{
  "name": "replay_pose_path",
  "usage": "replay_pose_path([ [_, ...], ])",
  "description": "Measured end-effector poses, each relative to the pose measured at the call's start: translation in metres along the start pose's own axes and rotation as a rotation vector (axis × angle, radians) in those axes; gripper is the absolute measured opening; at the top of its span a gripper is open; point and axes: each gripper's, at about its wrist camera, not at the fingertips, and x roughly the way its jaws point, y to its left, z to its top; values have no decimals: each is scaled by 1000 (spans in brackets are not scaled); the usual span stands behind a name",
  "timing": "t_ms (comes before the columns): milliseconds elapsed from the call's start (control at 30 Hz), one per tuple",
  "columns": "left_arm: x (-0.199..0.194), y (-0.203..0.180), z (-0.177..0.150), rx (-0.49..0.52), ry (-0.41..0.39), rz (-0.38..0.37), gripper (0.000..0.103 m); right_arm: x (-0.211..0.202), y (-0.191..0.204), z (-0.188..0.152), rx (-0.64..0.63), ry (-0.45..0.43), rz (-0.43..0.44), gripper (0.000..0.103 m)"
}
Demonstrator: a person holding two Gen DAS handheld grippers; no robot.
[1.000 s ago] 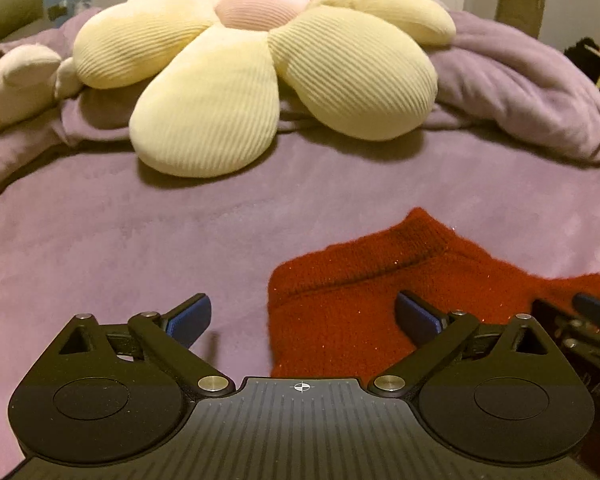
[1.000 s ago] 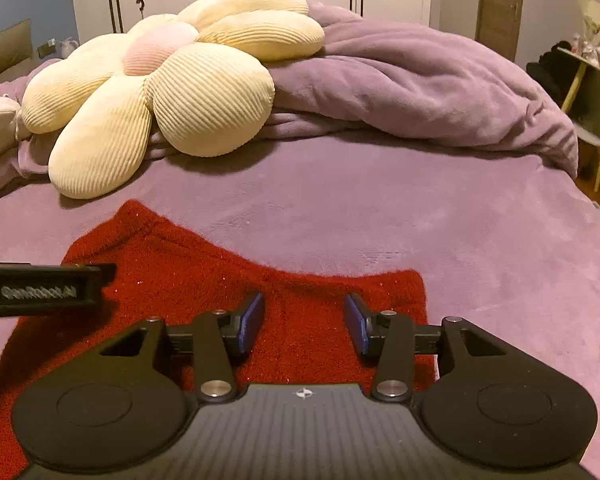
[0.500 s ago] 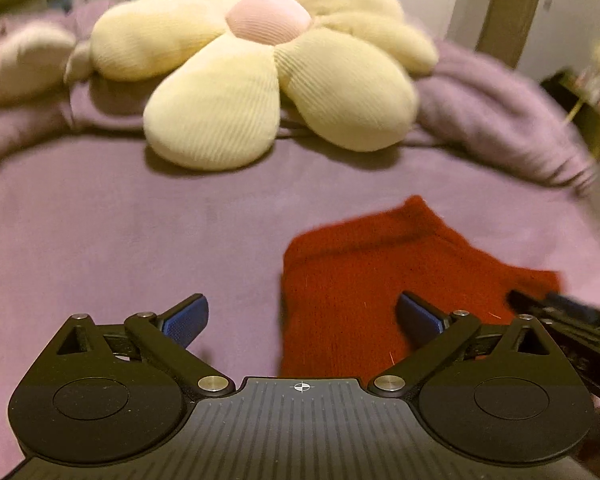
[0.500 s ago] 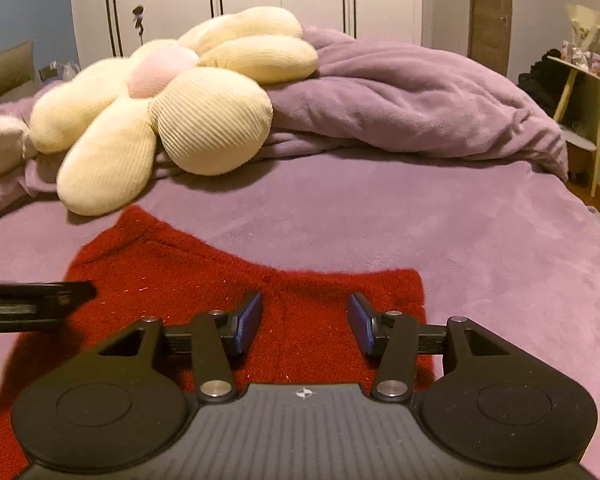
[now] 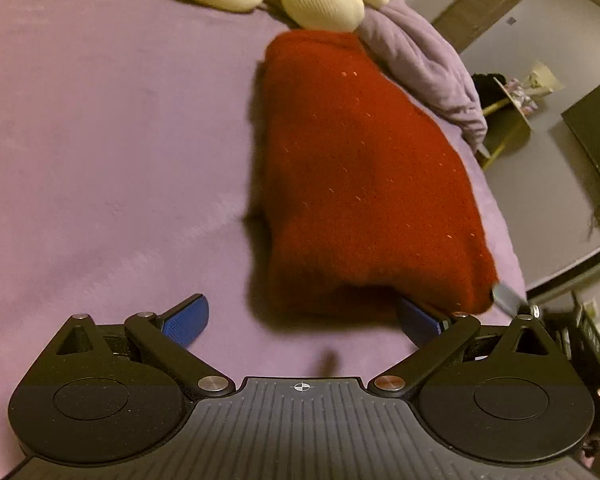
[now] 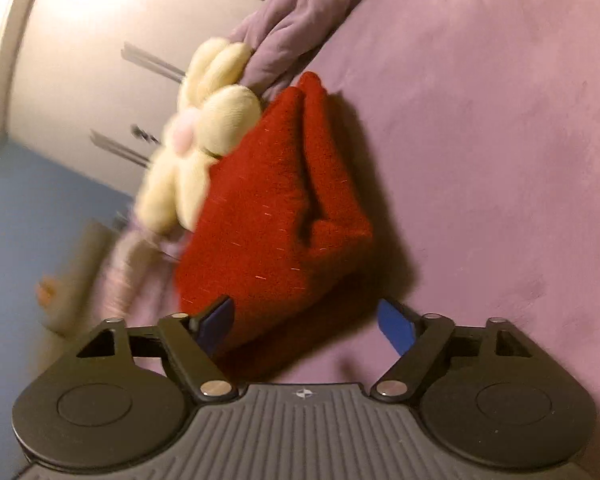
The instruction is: Fold small clothes
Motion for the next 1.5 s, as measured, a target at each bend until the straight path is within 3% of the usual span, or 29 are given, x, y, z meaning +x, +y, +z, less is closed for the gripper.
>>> replay_pose_path([
  [100, 8, -12, 5, 35, -10, 34, 103, 12, 1, 6, 44, -36, 14, 59],
  [133, 13, -17, 7, 62, -12, 70, 102, 17, 1, 8, 65, -43, 3, 46],
  [233, 24, -24, 7, 123, 0, 186, 102, 32, 10, 10, 89, -32, -59, 26],
  [300, 26, -23, 7, 137, -13, 220, 102, 29, 18, 9, 78, -44, -2, 20],
  [400, 25, -17, 9, 144, -30, 289, 102, 25, 5, 9, 204, -48, 209, 18],
  [433, 26, -16, 10, 150, -27, 285, 102, 25, 1, 9, 212, -50, 211, 18],
  [467, 24, -15, 10, 144, -32, 281, 102, 25, -3, 9, 188, -47, 158, 18],
  [533, 20, -10, 13, 129, -28, 264, 102, 29, -4, 10, 74, -23, -14, 19],
  [600, 9, -4, 15, 129, -23, 230, 101, 25, -1, 12, -28, -13, -27, 22],
  [667, -5, 6, 17, 130, -19, 171, 101, 15, 7, 19, -132, -15, -57, 50],
  [700, -14, 12, 20, 118, -26, 104, 101, 9, 11, 23, -184, -33, -86, 77],
  [733, -23, 19, 23, 105, -46, 22, 101, 3, 14, 29, -227, -53, -100, 94],
  [767, -31, 26, 26, 82, -81, -70, 102, 0, 15, 35, -252, -65, -85, 96],
  [800, -35, 32, 32, 47, -116, -131, 103, -1, 15, 43, -258, -65, -58, 98],
  [900, -16, 39, 57, -32, -115, -152, 103, 19, 16, 69, -204, -2, 26, 99],
  [967, 13, 45, 73, -117, -44, -146, 103, 39, 17, 85, -206, 28, 19, 99],
  [1067, 45, 50, 86, -184, 3, -220, 103, 63, 12, 97, -201, 106, -48, 99],
  [1133, 56, 52, 93, -198, 8, -260, 101, 73, 7, 102, -197, 141, -41, 99],
  [1200, 64, 50, 101, -190, -1, -277, 95, 81, 4, 107, -178, 160, 13, 99],
  [1233, 69, 50, 103, -187, 1, -301, 86, 82, -1, 108, -161, 175, 41, 97],
  [1267, 74, 48, 106, -188, 10, -307, 87, 86, -3, 110, -146, 186, 62, 94],
  [1333, 82, 46, 111, -193, 16, -300, 86, 98, -6, 114, -132, 203, 76, 90],
  [1467, 84, 42, 112, -197, -8, -290, 72, 114, 0, 115, -147, 212, 79, 85],
  [1500, 81, 40, 112, -186, -14, -284, 70, 115, 2, 114, -142, 219, 87, 78],
])
